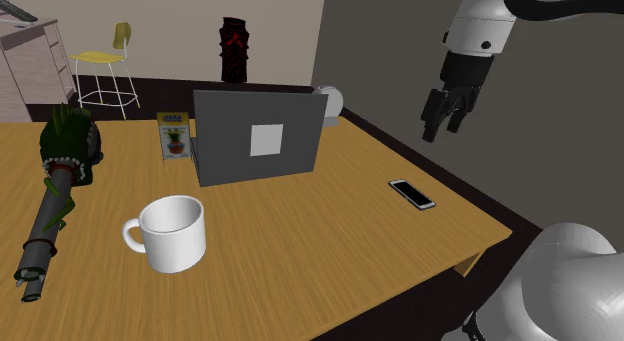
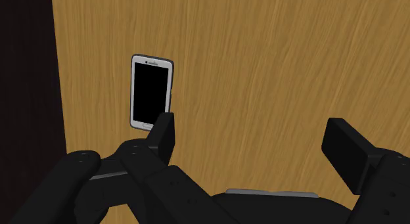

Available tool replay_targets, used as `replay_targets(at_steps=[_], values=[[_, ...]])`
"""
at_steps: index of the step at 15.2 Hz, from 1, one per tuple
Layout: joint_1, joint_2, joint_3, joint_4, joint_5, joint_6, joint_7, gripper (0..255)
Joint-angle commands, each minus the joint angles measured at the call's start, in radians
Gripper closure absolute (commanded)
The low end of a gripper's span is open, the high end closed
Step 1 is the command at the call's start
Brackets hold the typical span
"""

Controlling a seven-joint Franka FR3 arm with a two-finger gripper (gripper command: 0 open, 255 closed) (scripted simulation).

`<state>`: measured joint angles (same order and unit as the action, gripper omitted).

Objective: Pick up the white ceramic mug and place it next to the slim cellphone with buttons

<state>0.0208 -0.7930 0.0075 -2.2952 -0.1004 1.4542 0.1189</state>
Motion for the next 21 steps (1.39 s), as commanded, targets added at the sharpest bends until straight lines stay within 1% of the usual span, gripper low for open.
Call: replay_targets(at_steps=[1, 7, 12, 17, 21], values=[[0.000, 0.000, 0.000, 0.000, 0.000, 0.000, 0.000, 0], [0.040, 0.114, 0.091, 0.006, 0.079, 0.105, 0.096, 0], [0.069, 0.231, 0.165, 0.041, 0.127, 0.190, 0.172, 0], [0.093, 0.366, 0.237, 0.104, 0.154, 0.268, 0.247, 0], [0.110, 0.484, 0.292, 0.174, 0.157, 0.321, 0.309, 0]])
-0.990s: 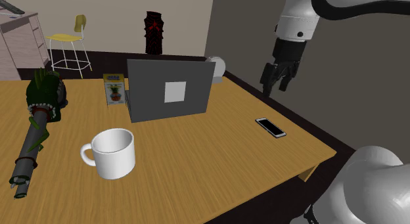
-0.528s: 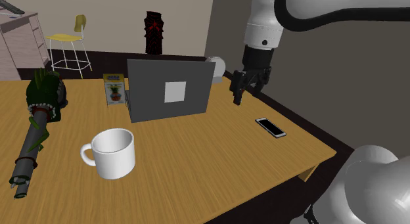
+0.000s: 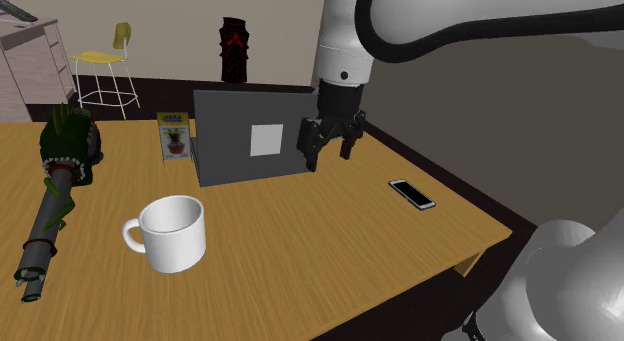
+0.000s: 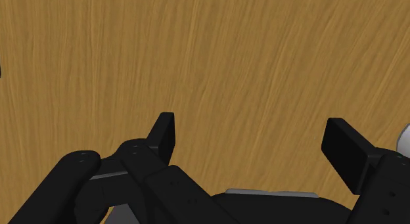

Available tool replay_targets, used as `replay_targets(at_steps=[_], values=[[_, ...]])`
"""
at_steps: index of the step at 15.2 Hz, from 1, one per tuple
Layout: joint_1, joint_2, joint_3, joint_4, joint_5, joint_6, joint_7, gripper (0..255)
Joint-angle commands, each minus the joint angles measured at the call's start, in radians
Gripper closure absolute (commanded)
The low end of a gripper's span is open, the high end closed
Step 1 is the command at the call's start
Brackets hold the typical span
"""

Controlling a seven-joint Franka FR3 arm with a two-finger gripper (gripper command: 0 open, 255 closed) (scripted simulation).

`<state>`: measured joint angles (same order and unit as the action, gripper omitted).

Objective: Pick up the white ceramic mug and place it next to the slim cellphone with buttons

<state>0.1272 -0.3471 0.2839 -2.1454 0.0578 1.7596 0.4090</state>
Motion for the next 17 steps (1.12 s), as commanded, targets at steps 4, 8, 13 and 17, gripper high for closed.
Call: replay_targets(at_steps=[4, 8, 13, 17], values=[[0.021, 0.166, 0.068, 0.112, -0.016, 0.059, 0.083, 0], [0.045, 0.303, 0.113, 0.218, -0.050, 0.088, 0.152, 0], [0.092, 0.486, 0.153, 0.381, -0.115, 0.101, 0.237, 0], [0.149, 0.641, 0.167, 0.541, -0.177, 0.089, 0.297, 0]])
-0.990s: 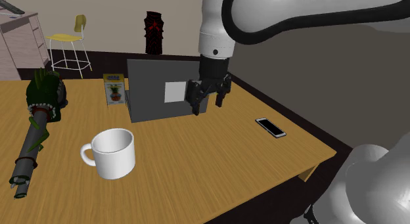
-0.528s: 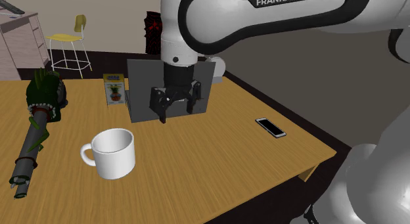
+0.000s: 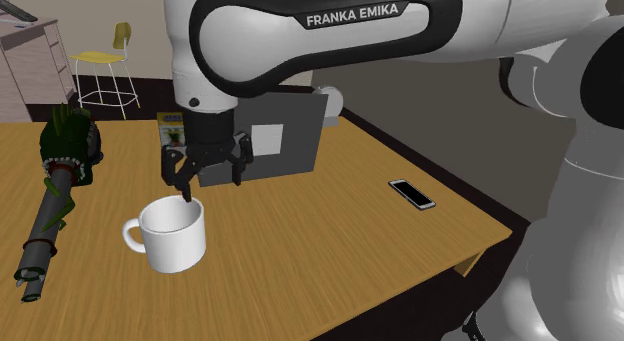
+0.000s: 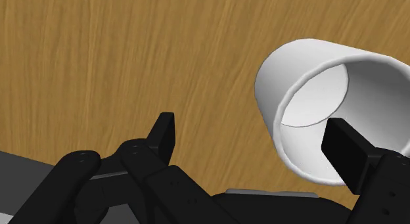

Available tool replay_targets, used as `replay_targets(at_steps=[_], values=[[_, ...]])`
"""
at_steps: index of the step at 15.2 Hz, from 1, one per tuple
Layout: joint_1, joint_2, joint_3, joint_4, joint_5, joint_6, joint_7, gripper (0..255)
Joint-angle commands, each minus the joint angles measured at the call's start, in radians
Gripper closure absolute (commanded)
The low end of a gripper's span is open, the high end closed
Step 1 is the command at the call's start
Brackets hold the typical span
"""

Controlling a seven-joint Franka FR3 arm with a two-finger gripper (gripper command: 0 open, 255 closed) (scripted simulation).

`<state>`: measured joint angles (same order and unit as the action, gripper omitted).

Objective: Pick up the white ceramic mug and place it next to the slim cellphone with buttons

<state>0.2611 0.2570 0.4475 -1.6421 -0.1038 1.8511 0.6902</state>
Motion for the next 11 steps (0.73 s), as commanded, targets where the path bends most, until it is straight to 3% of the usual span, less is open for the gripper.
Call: replay_targets(at_steps=[1, 11], values=[[0.032, 0.077, 0.005, 0.083, -0.030, -0.009, 0.029, 0], [0.034, 0.098, -0.001, 0.008, -0.042, 0.085, 0.038, 0]])
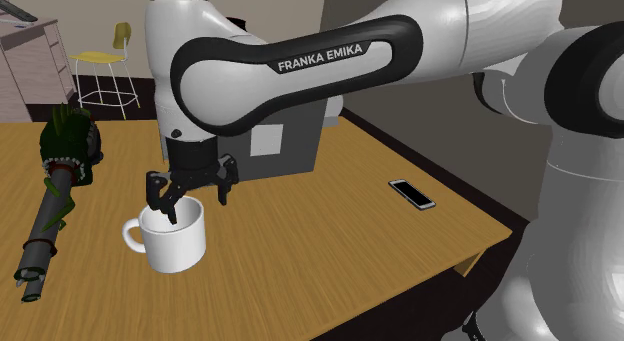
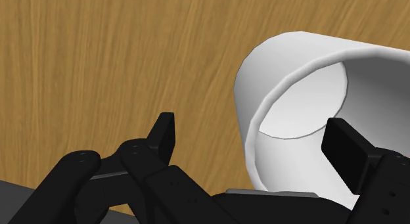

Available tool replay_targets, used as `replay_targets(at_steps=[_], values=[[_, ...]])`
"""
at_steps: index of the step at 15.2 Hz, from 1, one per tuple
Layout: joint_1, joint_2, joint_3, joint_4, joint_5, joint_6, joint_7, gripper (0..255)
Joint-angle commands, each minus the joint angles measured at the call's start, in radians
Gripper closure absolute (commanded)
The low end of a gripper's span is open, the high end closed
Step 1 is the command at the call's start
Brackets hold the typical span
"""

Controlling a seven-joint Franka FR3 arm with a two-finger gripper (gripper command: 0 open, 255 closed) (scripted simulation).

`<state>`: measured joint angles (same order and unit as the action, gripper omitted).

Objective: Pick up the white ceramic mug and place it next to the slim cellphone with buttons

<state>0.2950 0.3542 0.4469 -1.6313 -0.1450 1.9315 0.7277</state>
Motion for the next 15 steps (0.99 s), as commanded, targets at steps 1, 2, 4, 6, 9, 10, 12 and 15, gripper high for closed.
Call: replay_targets(at_steps=[1, 2, 4, 6, 9, 10, 12, 15], values=[[0.000, 0.001, 0.000, -0.003, -0.001, 0.004, 0.000, 0], [0.000, 0.001, 0.000, -0.003, -0.001, 0.004, 0.000, 0], [0.000, 0.001, 0.000, -0.003, -0.001, 0.004, 0.000, 0], [0.000, 0.001, 0.000, -0.003, -0.001, 0.004, 0.000, 0], [0.000, 0.001, 0.000, -0.003, -0.001, 0.004, 0.000, 255], [0.000, 0.001, 0.000, -0.003, -0.001, 0.004, 0.000, 255], [0.000, 0.001, 0.000, -0.003, -0.001, 0.004, 0.000, 255], [0.000, 0.001, 0.000, -0.003, -0.001, 0.004, 0.000, 255]])
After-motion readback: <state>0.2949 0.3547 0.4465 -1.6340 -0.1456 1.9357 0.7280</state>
